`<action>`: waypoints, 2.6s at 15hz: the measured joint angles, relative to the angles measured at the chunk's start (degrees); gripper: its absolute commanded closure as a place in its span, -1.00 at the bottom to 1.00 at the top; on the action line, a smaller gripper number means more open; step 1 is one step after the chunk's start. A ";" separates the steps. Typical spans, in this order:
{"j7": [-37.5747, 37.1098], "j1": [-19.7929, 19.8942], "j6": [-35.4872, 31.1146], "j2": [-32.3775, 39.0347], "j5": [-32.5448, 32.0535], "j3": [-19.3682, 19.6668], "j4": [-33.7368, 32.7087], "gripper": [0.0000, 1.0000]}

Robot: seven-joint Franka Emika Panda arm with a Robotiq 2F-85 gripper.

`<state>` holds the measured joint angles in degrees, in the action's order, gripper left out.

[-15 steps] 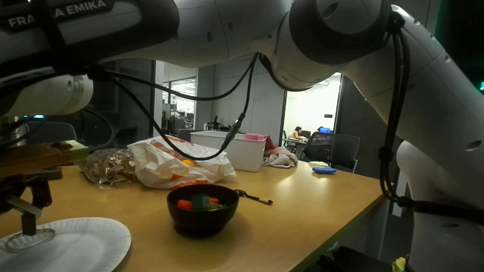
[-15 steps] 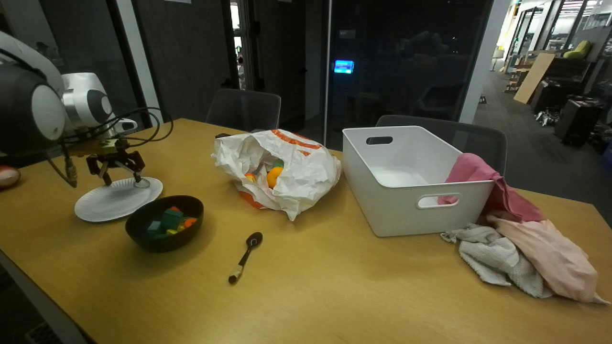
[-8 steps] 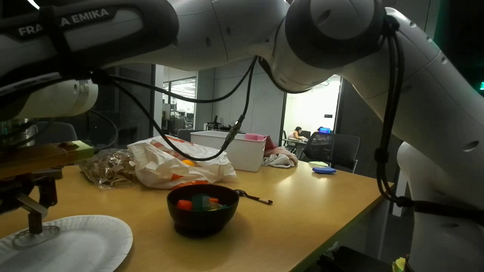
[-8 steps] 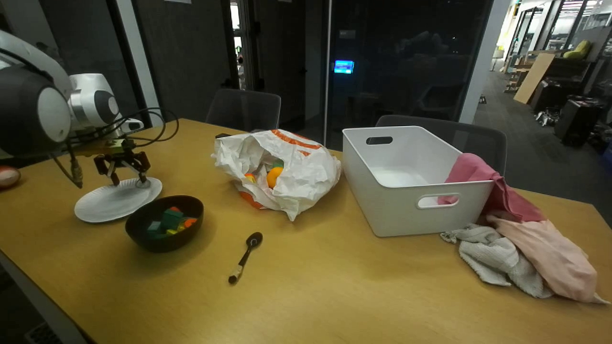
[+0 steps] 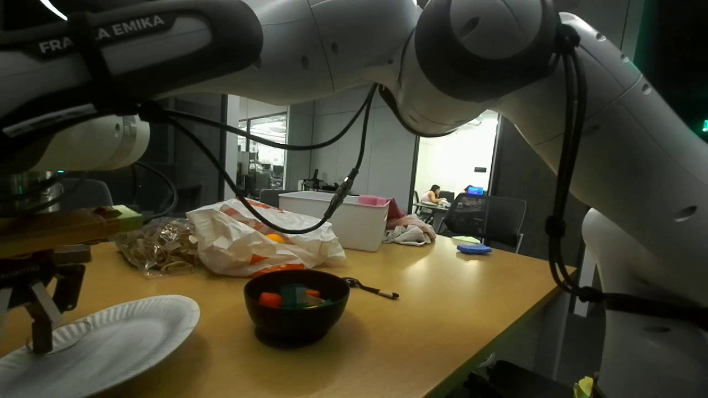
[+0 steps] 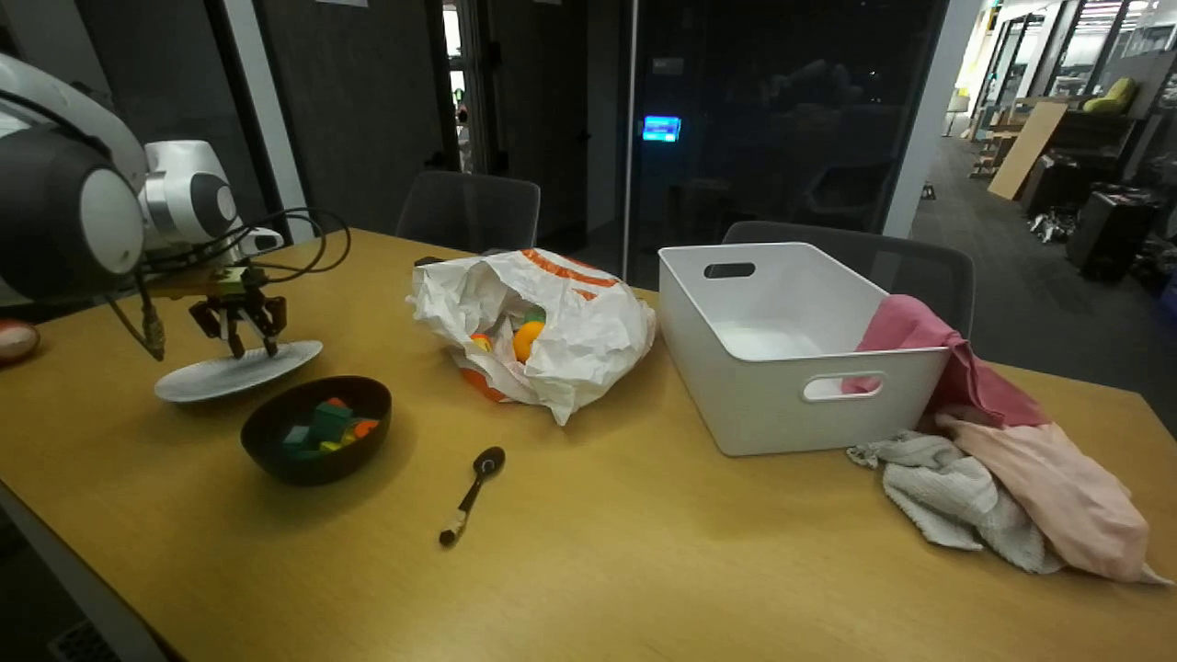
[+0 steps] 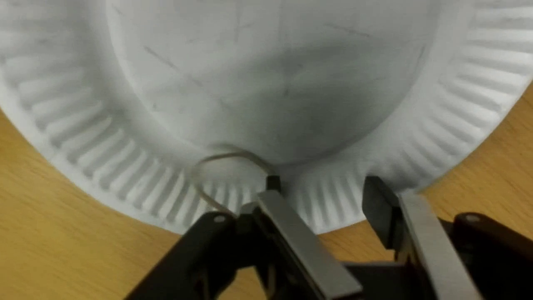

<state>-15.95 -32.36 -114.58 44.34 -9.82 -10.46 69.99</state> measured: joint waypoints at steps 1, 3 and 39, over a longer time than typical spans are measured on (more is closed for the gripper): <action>0.08 0.10 0.00 0.00 0.14 -0.09 0.00 0.70; 0.27 0.31 0.00 0.00 0.40 -0.22 0.00 0.82; 2.60 3.04 -0.65 -1.06 2.15 -0.91 2.45 -0.92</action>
<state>-13.34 -29.32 -115.23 43.28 -7.67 -11.37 72.44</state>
